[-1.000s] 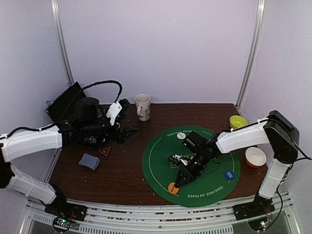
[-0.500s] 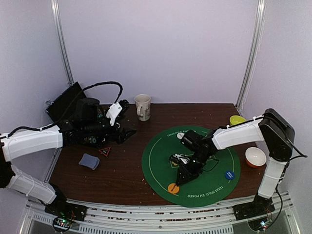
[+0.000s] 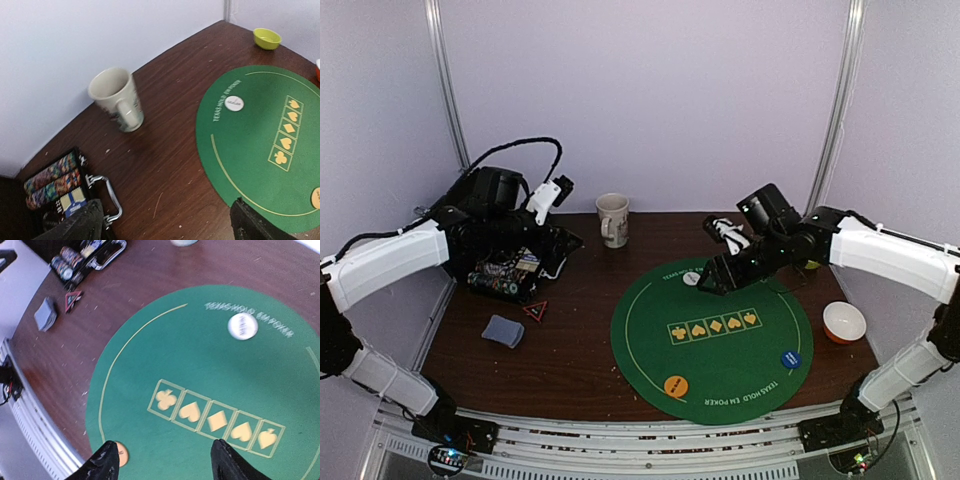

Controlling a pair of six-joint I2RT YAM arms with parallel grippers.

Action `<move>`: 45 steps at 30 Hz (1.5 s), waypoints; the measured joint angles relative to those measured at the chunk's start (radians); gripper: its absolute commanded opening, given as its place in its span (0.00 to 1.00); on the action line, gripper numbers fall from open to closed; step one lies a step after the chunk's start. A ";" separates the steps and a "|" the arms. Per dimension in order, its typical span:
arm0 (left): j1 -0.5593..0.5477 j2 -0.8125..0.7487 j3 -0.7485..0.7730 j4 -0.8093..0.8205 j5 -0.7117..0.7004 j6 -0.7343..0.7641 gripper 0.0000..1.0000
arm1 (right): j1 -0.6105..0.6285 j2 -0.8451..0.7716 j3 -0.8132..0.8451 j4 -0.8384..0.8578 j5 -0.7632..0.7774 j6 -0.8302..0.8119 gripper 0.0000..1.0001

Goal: Distribute texas hold em gaming equipment
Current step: Pick up the pile of poker chips from the chip case.

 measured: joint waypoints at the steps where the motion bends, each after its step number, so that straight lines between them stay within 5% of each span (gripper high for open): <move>1: 0.028 0.011 0.029 -0.034 -0.011 -0.014 0.91 | -0.027 -0.031 -0.007 0.014 0.026 -0.001 0.69; 12: 0.319 0.164 0.152 -0.255 -0.153 -0.084 0.89 | -0.131 -0.126 -0.063 0.137 0.139 -0.098 0.71; 24: 0.318 0.527 0.323 -0.365 -0.284 -0.008 0.53 | -0.201 -0.030 -0.064 0.139 0.076 -0.162 0.70; 45: 0.336 0.569 0.278 -0.400 -0.302 0.005 0.43 | -0.209 0.042 -0.062 0.132 0.017 -0.157 0.68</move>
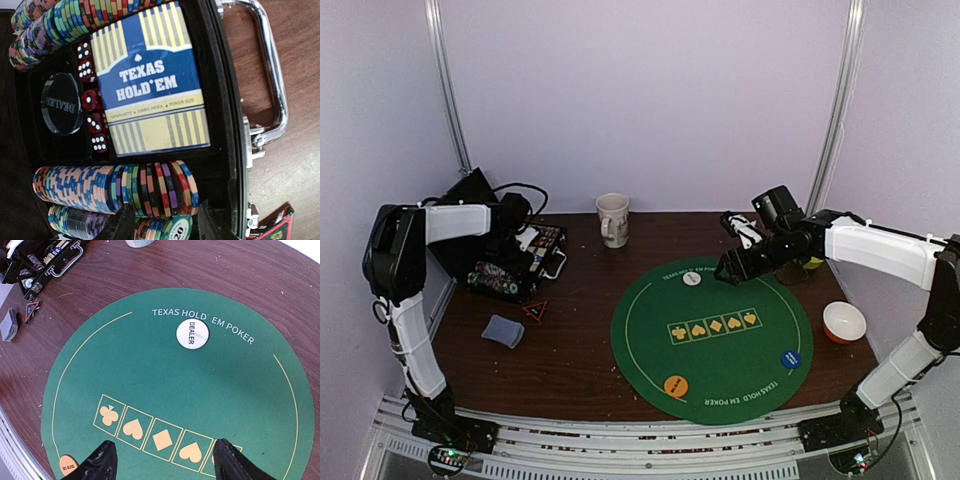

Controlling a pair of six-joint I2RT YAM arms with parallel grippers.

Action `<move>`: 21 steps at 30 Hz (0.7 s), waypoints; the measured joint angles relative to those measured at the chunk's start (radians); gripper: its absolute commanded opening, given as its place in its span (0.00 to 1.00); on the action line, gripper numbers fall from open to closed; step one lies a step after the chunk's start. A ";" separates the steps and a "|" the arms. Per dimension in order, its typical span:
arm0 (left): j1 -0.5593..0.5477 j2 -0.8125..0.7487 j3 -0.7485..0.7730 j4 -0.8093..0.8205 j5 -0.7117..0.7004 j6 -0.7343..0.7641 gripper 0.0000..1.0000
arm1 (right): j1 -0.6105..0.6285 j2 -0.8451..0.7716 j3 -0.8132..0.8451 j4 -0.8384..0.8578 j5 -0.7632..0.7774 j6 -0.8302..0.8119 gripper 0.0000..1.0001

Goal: Distribute texas hold em gaming equipment
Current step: Pick up the pile of poker chips from the chip case.

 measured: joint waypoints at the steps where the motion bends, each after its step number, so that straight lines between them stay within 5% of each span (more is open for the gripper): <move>1: 0.001 0.004 0.000 0.000 -0.002 0.001 0.41 | 0.000 0.000 0.000 0.000 0.000 0.000 0.68; 5: 0.003 0.011 0.000 0.008 -0.021 0.009 0.28 | -0.002 0.001 0.002 -0.001 0.000 0.000 0.68; 21: 0.008 0.010 -0.012 0.029 0.042 0.023 0.32 | -0.002 0.021 0.011 -0.020 0.000 0.000 0.68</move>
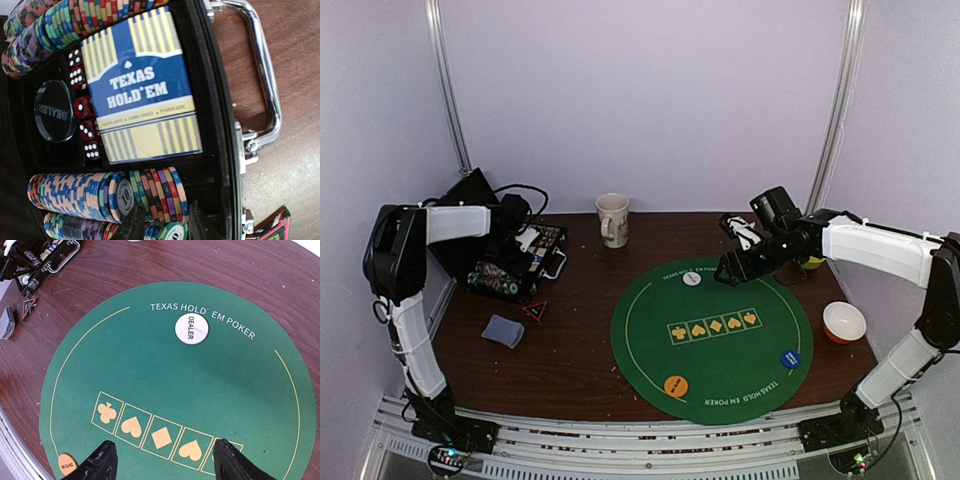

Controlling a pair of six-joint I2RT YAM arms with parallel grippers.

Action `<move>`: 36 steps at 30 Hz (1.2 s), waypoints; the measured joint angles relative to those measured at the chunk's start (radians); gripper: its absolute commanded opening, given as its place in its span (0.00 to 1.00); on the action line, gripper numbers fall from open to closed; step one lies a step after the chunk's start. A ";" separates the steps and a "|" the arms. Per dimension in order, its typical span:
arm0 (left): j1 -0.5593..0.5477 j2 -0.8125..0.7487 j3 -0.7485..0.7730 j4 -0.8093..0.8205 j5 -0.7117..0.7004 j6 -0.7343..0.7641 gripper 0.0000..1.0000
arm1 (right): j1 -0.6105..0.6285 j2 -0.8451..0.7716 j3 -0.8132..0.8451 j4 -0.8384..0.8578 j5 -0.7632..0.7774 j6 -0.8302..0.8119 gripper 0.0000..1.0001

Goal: Distribute texas hold em gaming equipment
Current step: Pick up the pile of poker chips from the chip case.

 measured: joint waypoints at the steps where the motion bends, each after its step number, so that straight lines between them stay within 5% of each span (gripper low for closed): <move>1: 0.000 -0.002 -0.005 0.005 0.002 0.000 0.33 | 0.000 0.000 0.001 -0.002 0.000 0.000 0.68; 36: -0.002 0.005 -0.019 0.069 -0.080 0.033 0.47 | 0.000 0.025 0.022 -0.038 -0.038 0.000 0.67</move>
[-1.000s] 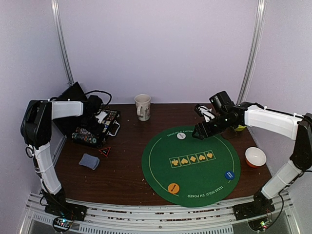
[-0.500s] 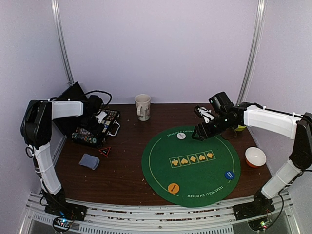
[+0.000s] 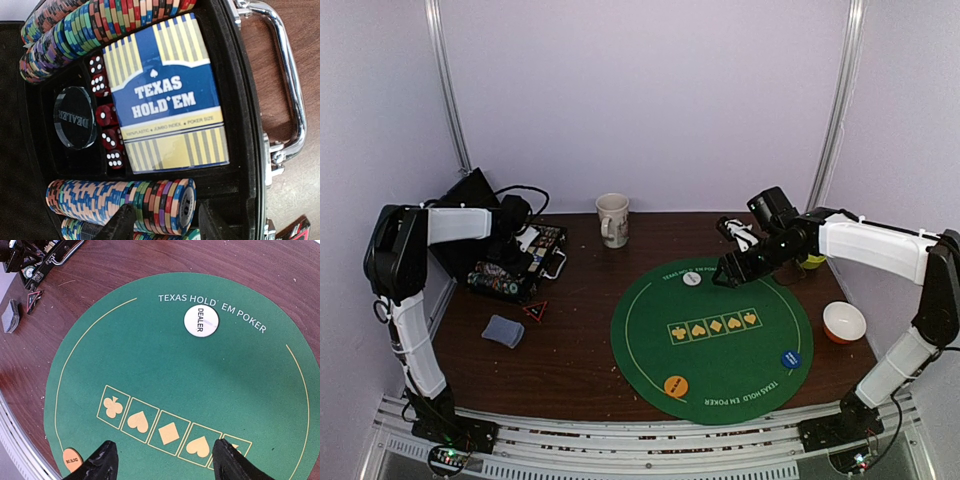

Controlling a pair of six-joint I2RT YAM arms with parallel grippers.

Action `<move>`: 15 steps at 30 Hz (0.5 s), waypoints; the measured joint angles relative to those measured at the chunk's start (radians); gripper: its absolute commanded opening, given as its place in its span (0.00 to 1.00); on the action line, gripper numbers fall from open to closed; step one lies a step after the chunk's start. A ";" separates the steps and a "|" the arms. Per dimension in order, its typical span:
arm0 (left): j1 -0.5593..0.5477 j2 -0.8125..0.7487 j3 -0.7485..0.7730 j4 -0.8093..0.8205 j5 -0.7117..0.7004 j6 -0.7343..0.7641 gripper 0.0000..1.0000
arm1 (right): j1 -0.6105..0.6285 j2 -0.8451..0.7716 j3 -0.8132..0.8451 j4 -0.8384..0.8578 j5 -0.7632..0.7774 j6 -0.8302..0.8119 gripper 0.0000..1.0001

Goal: Distribute texas hold em gaming equipment
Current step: Pick up the pile of poker chips from the chip case.

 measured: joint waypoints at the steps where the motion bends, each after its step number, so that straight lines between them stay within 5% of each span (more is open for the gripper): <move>1: 0.000 0.000 0.000 0.001 0.003 0.000 0.47 | 0.000 0.000 0.000 -0.001 -0.001 0.000 0.67; 15: -0.006 0.000 -0.013 0.017 -0.053 0.011 0.46 | 0.000 0.018 0.008 -0.010 -0.030 0.000 0.66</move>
